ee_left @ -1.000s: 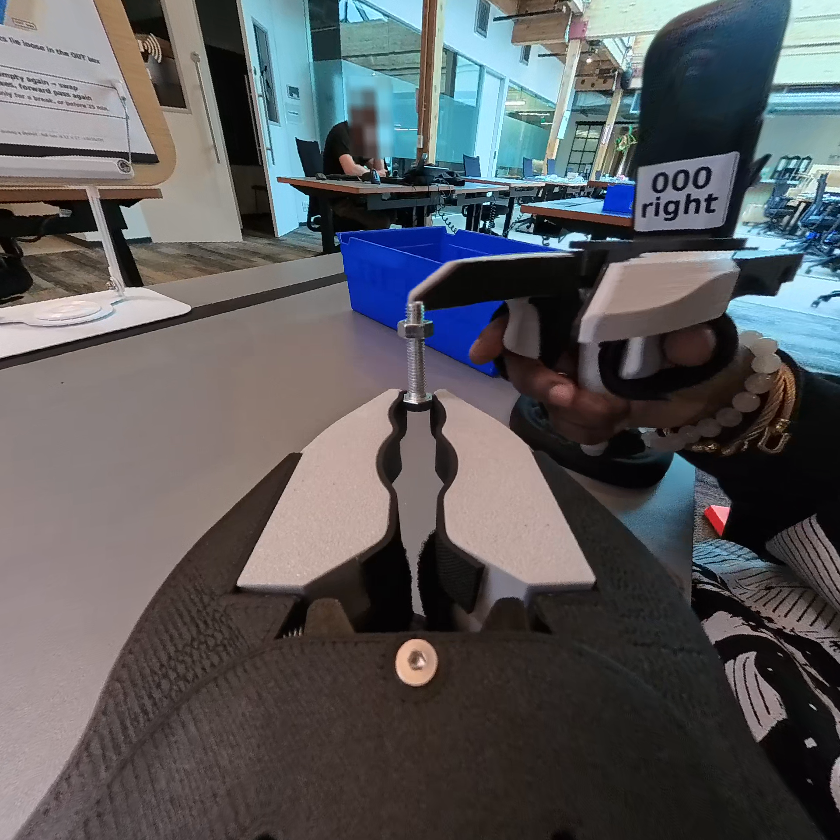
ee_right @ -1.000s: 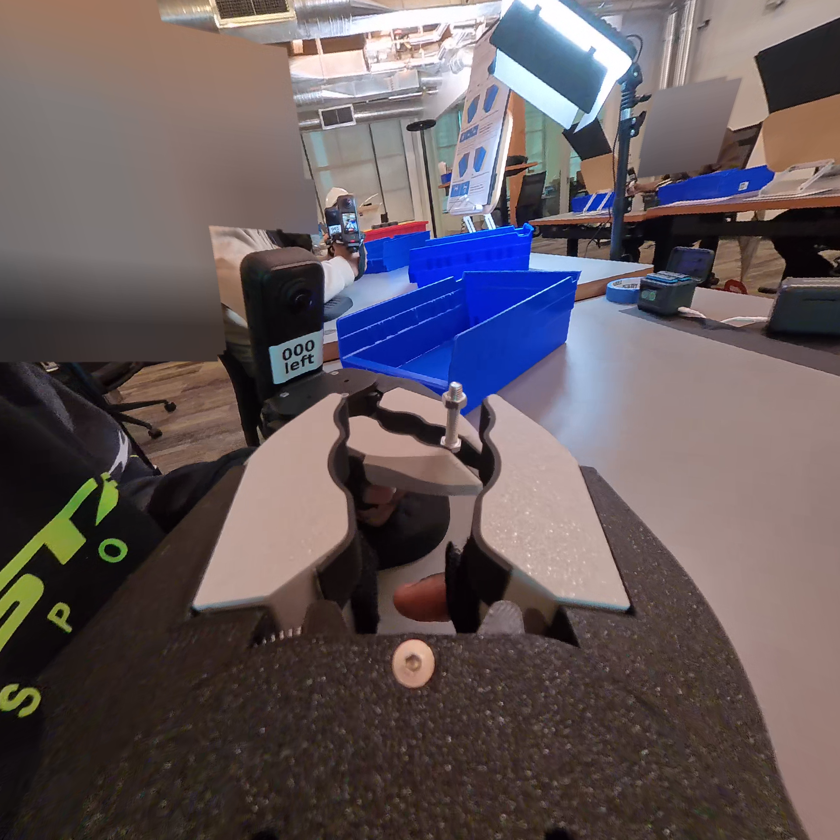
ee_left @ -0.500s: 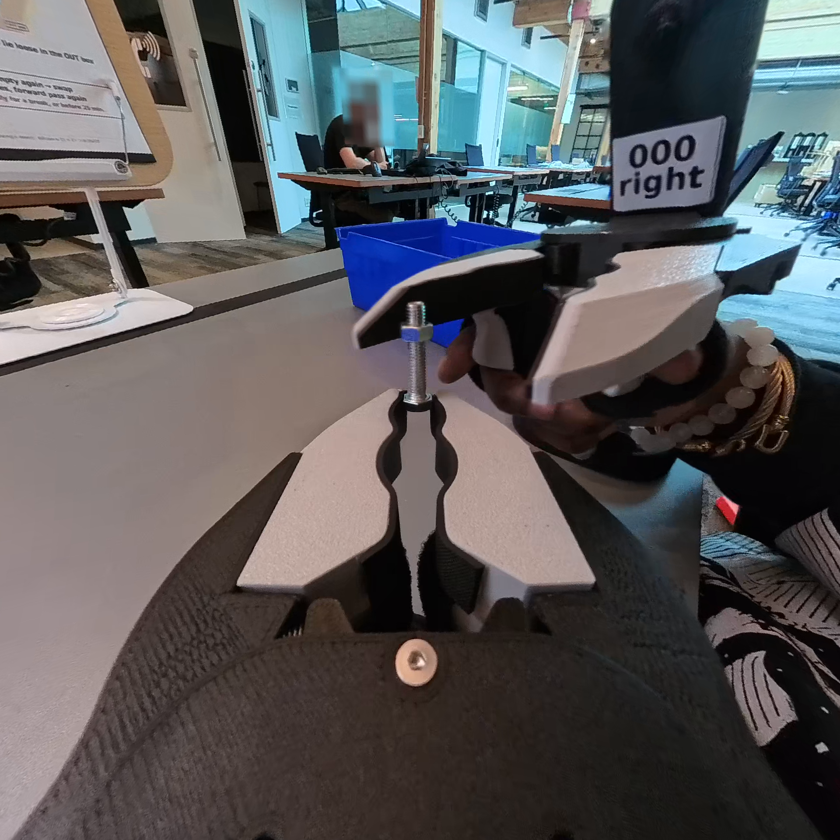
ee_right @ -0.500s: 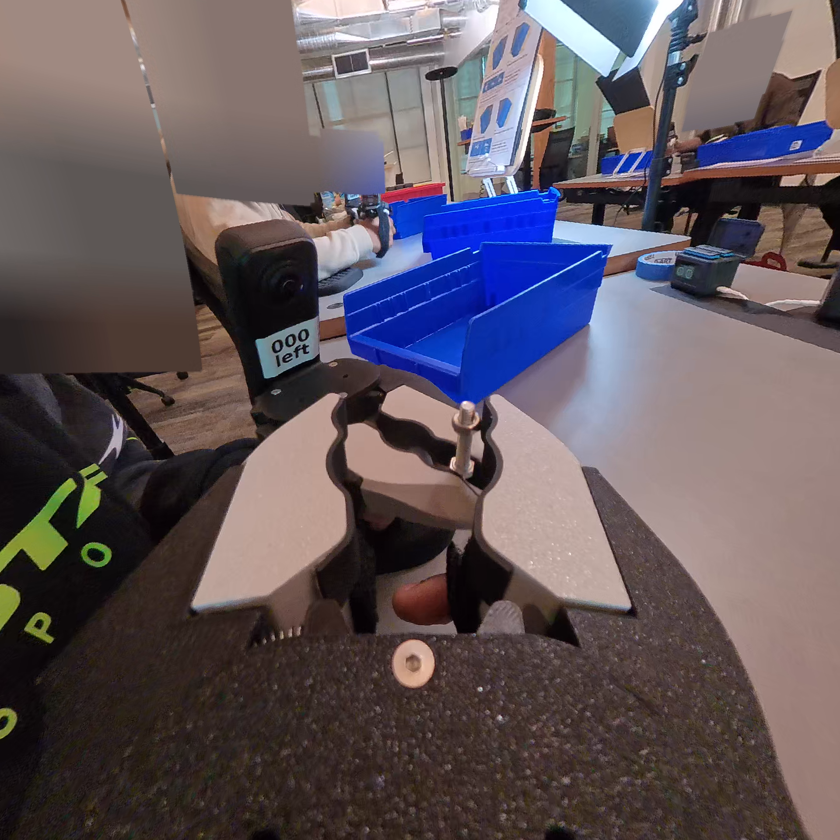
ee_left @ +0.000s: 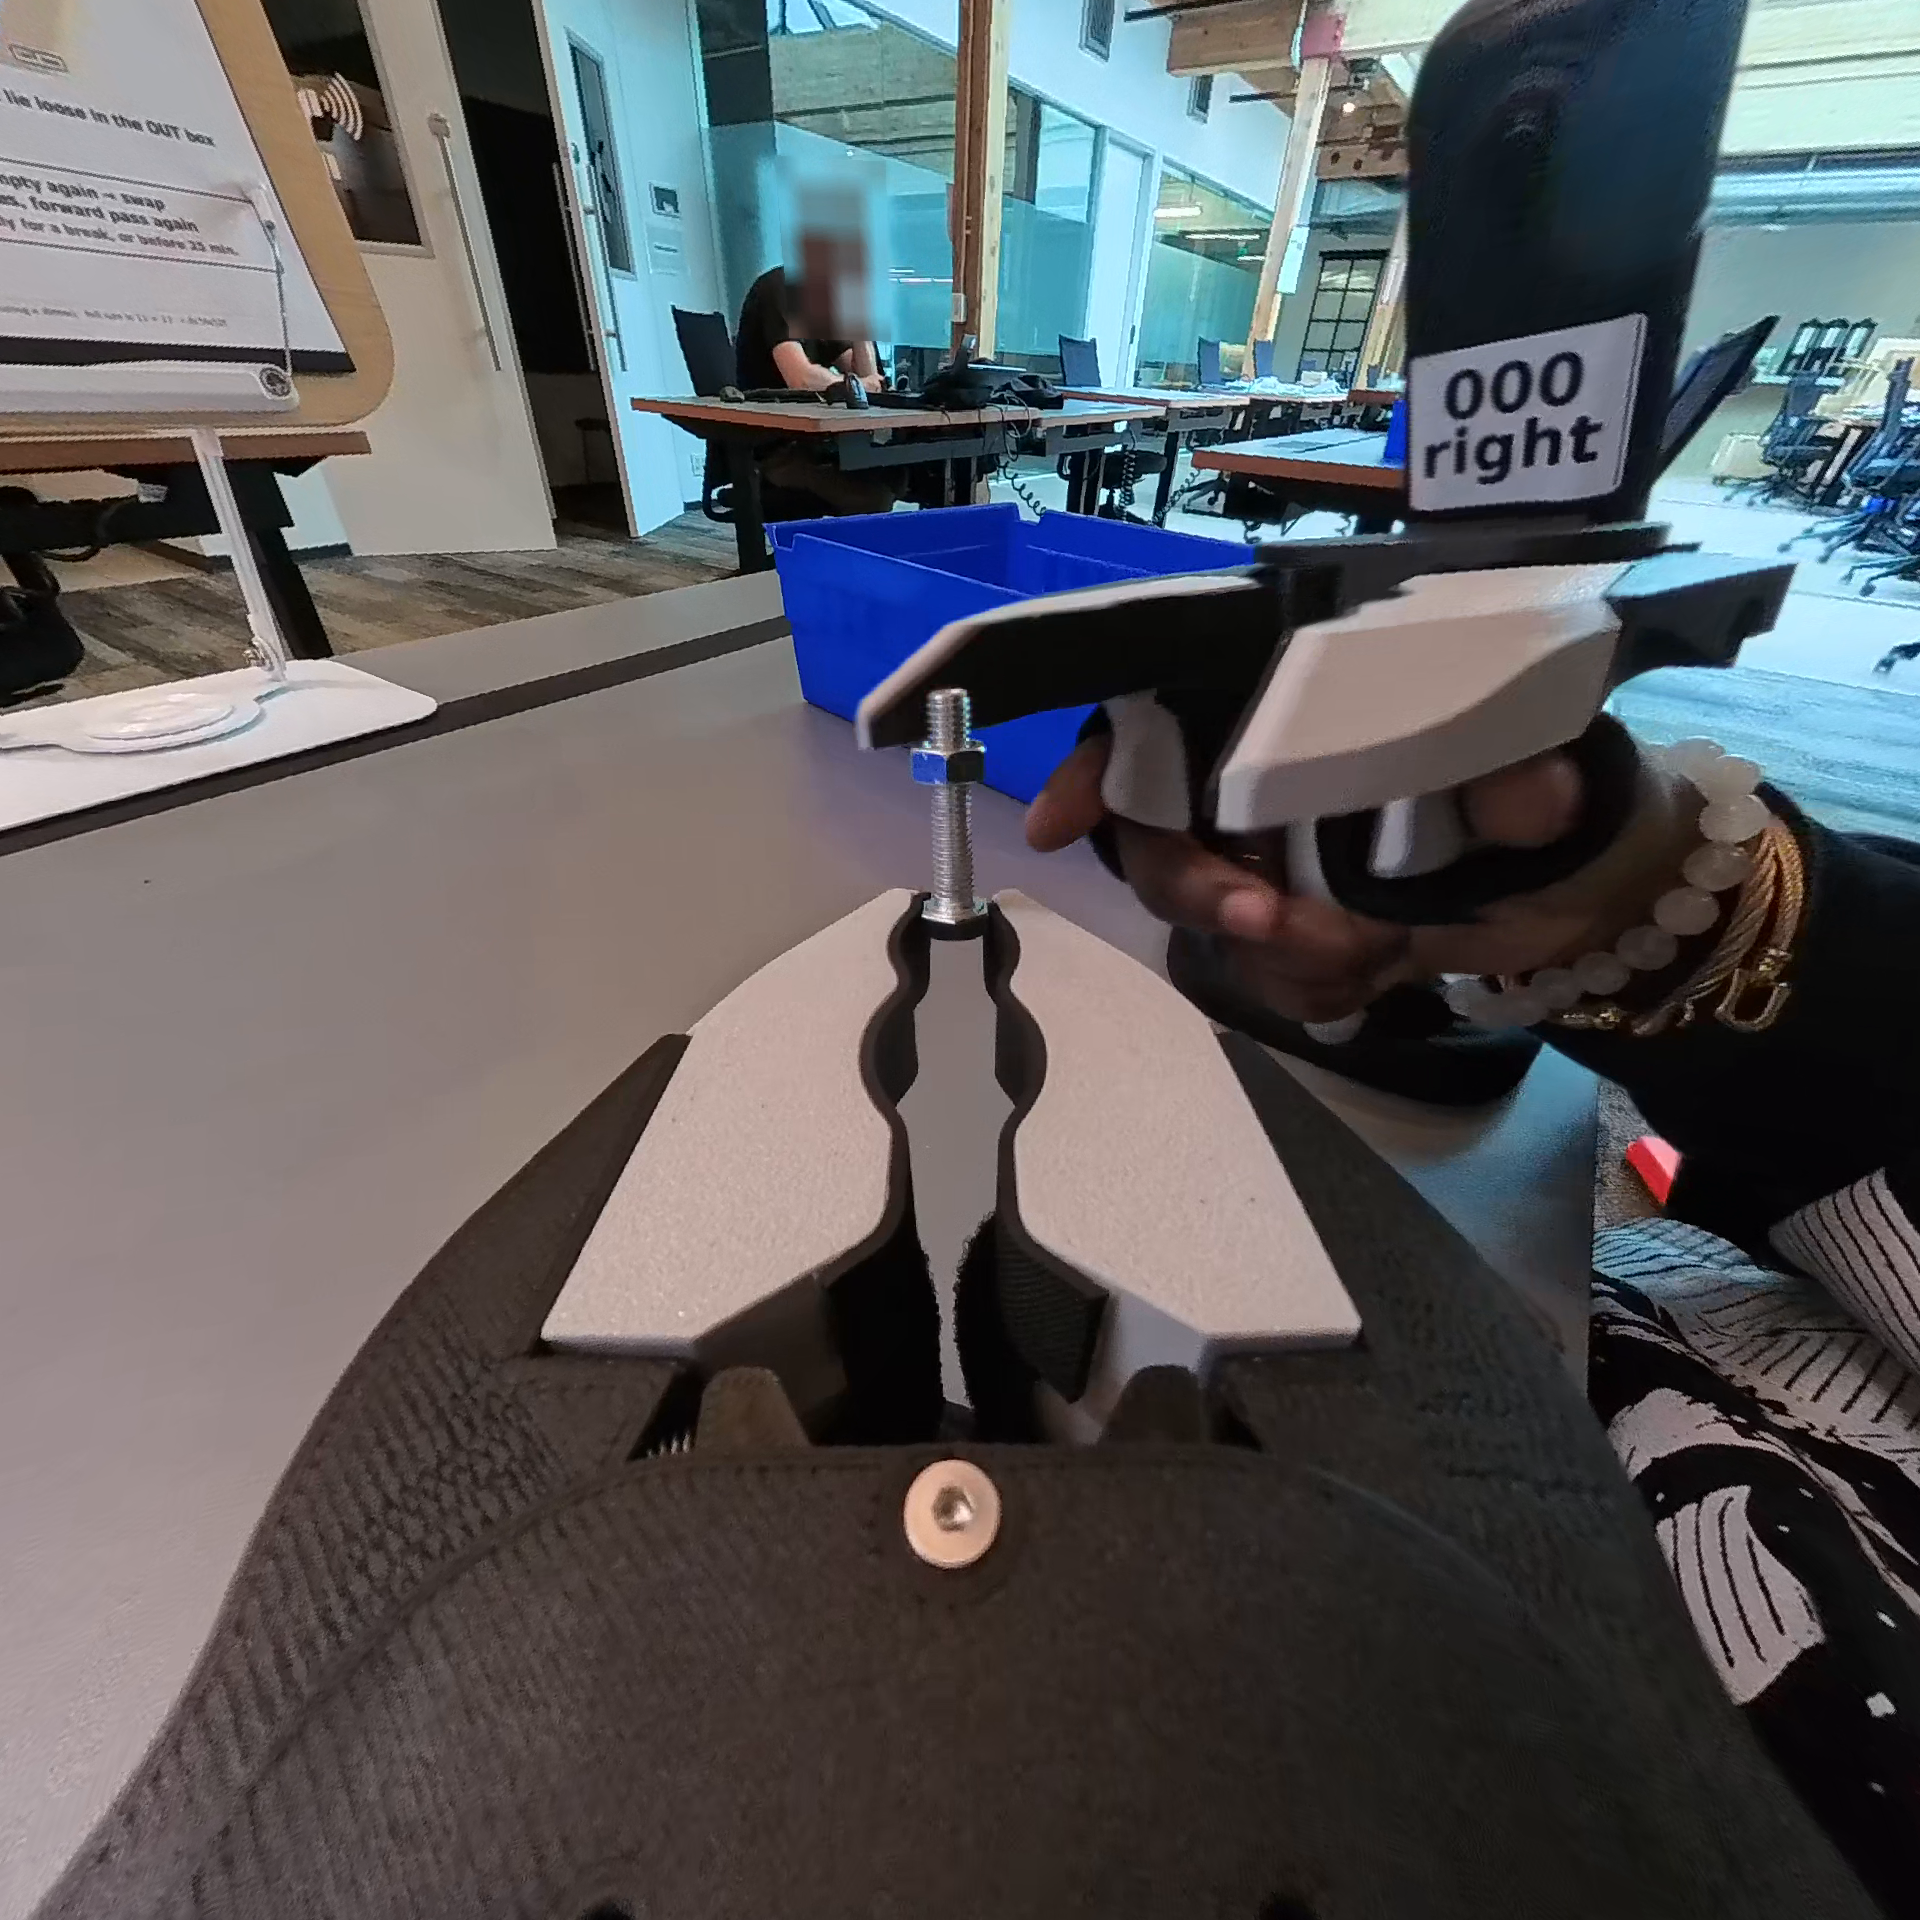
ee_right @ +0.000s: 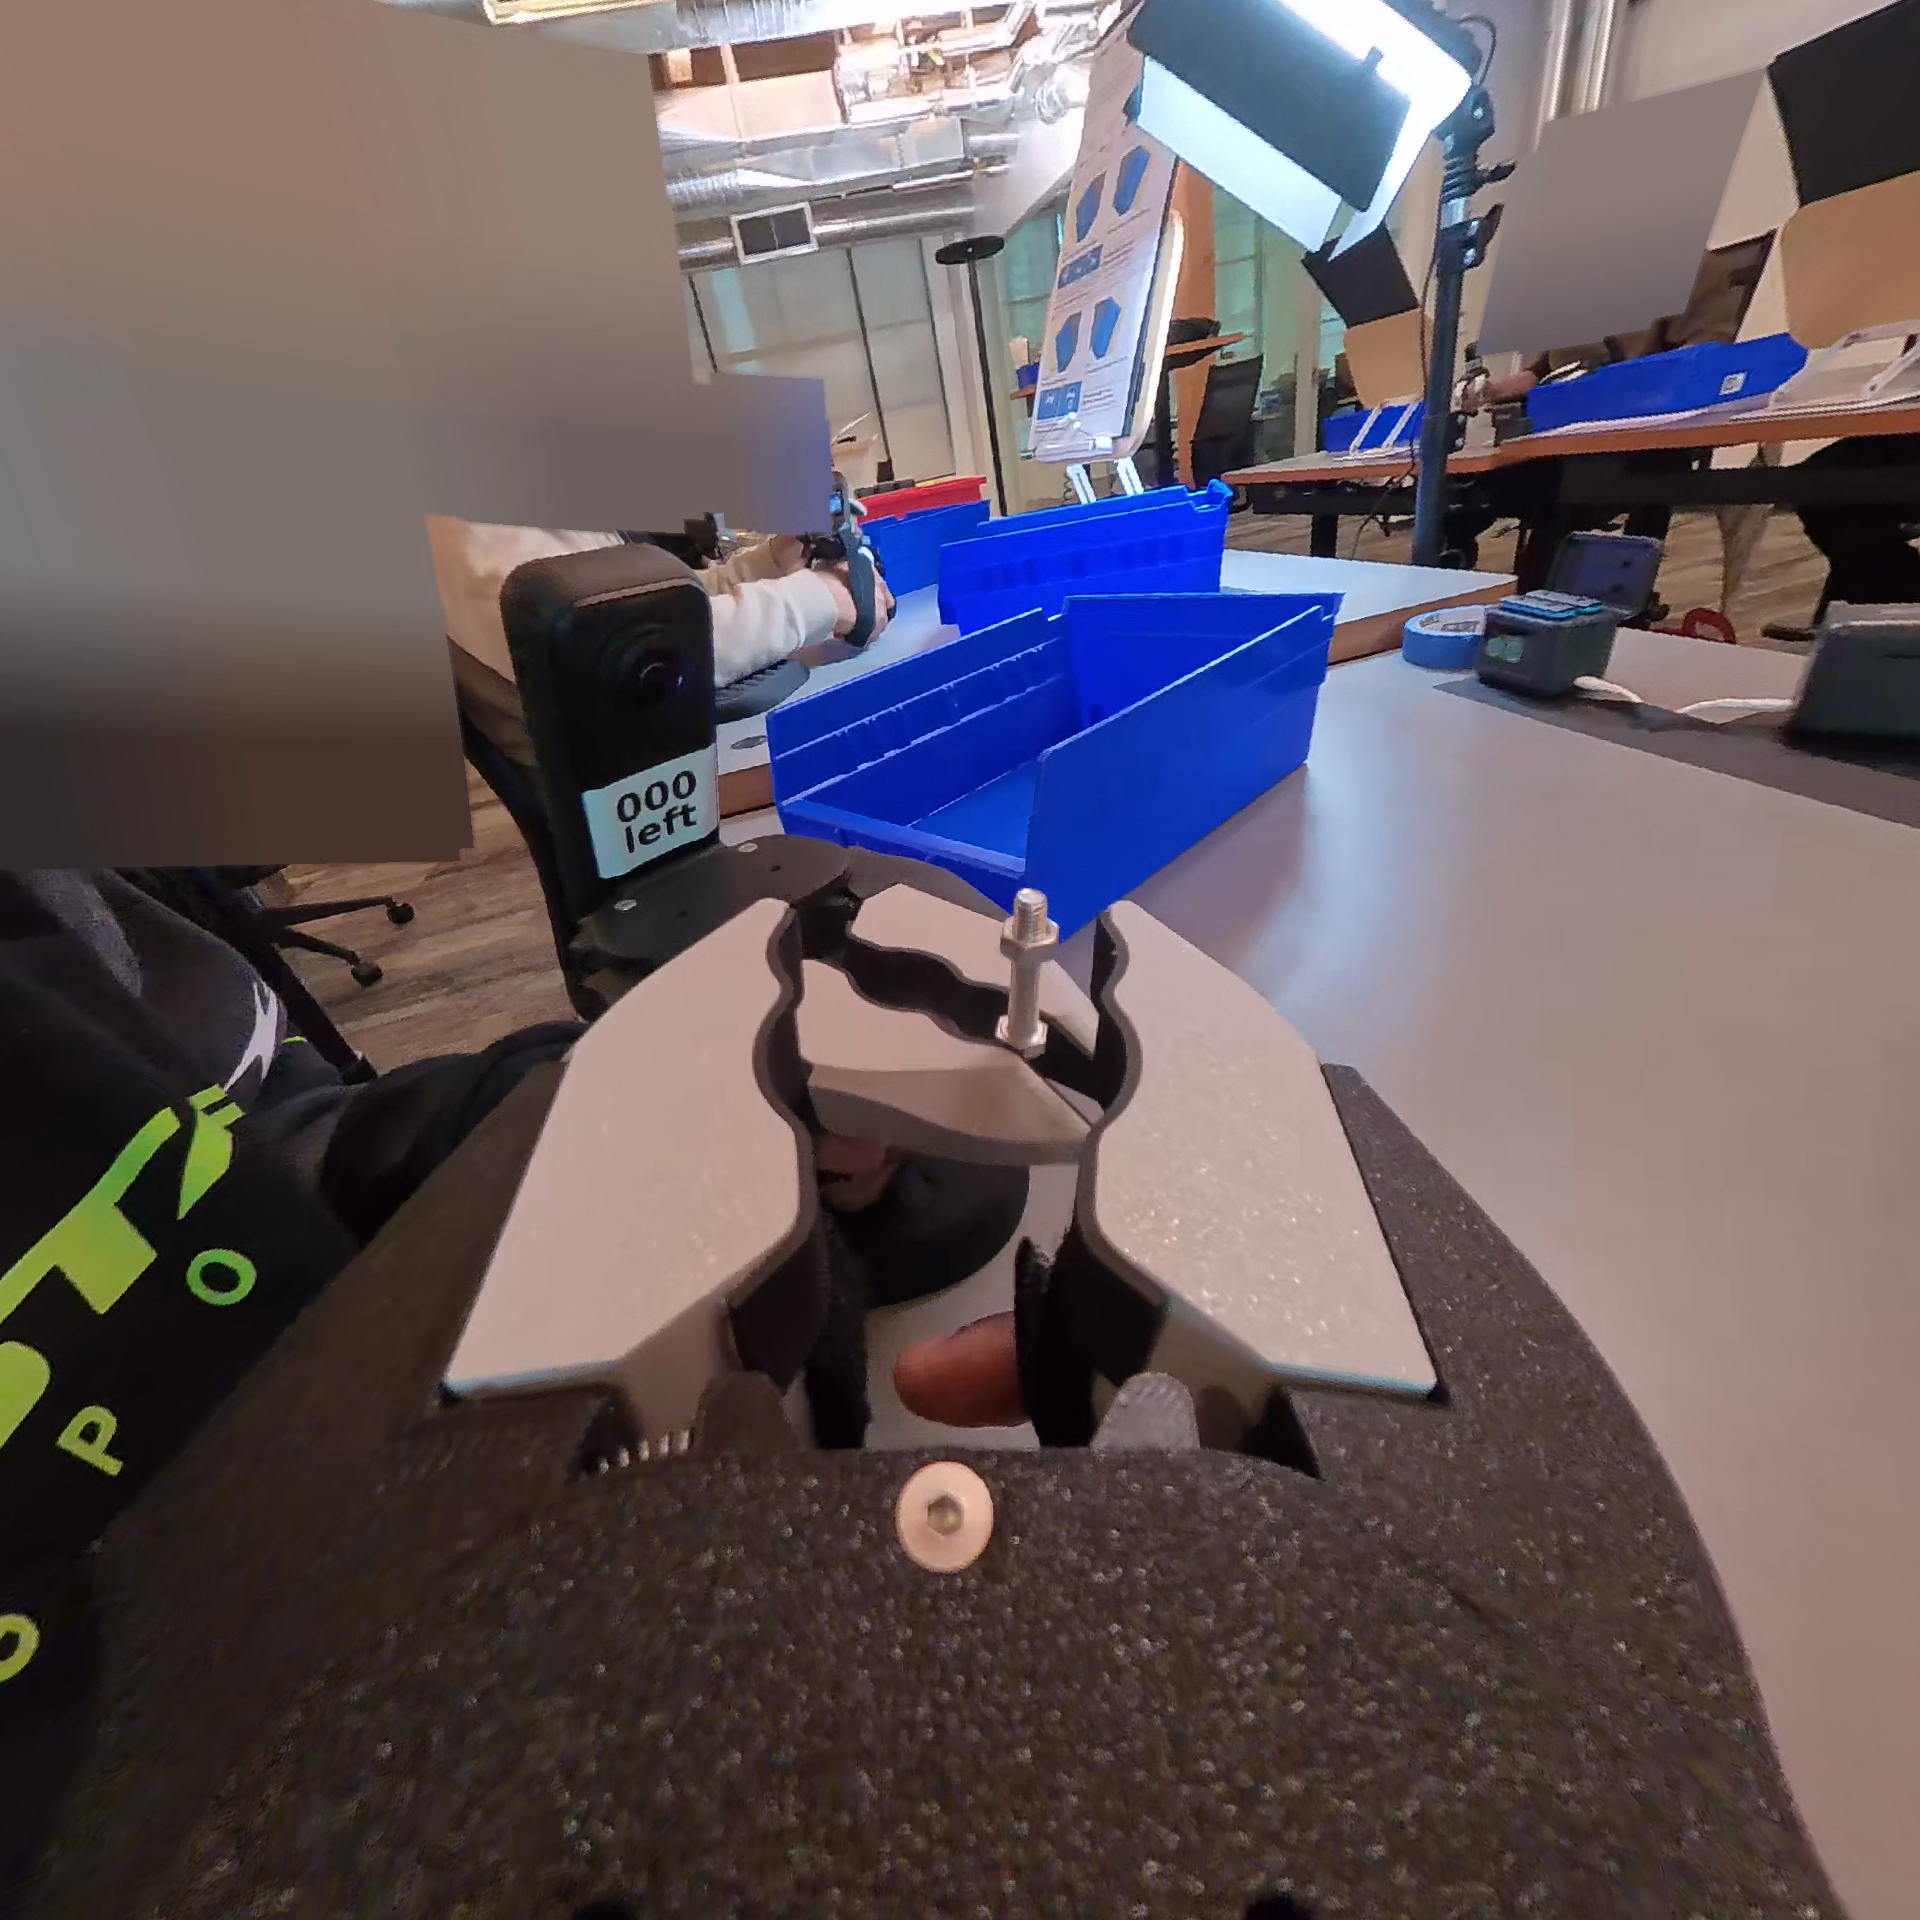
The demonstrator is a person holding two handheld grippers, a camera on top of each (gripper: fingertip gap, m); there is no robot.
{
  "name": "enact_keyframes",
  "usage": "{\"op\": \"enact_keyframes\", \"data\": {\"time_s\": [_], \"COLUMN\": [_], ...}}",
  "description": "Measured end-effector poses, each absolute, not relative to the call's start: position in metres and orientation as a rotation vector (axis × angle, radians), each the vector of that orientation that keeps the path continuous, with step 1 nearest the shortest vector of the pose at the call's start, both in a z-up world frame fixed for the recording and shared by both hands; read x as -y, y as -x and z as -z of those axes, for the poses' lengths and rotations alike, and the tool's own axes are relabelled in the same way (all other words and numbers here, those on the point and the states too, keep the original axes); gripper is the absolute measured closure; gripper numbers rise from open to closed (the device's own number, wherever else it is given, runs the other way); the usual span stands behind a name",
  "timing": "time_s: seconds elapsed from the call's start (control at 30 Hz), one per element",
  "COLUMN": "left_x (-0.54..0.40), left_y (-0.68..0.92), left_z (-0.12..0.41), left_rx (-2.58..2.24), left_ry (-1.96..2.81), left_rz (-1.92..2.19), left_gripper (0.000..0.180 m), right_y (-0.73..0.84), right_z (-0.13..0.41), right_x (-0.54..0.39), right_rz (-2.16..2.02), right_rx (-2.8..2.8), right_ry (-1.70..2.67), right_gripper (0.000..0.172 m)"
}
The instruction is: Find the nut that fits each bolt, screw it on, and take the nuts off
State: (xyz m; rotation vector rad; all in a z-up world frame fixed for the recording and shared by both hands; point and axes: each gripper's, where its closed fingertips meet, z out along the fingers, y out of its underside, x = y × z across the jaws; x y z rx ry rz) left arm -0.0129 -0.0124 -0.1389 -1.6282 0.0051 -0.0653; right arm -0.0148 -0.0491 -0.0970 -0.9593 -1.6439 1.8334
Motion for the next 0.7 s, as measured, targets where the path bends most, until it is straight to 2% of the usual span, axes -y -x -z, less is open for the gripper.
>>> {"op": "enact_keyframes", "data": {"time_s": [0.5,0.63,0.7], "left_x": [0.012,0.013,0.013], "left_y": [0.013,0.014,0.015], "left_z": [0.139,0.138,0.138], "left_rx": [-0.006,0.008,0.014], "left_ry": [1.63,1.62,1.62], "left_rz": [0.064,0.075,0.077], "left_gripper": [0.171,0.171,0.171], "right_y": [0.023,0.012,0.005], "right_z": [0.101,0.101,0.101], "right_x": [0.063,0.054,0.05], "right_rz": [-1.821,-1.809,-1.809], "right_rx": [1.708,1.682,1.675], "right_ry": [0.92,0.936,0.931], "right_gripper": [0.117,0.121,0.129]}}
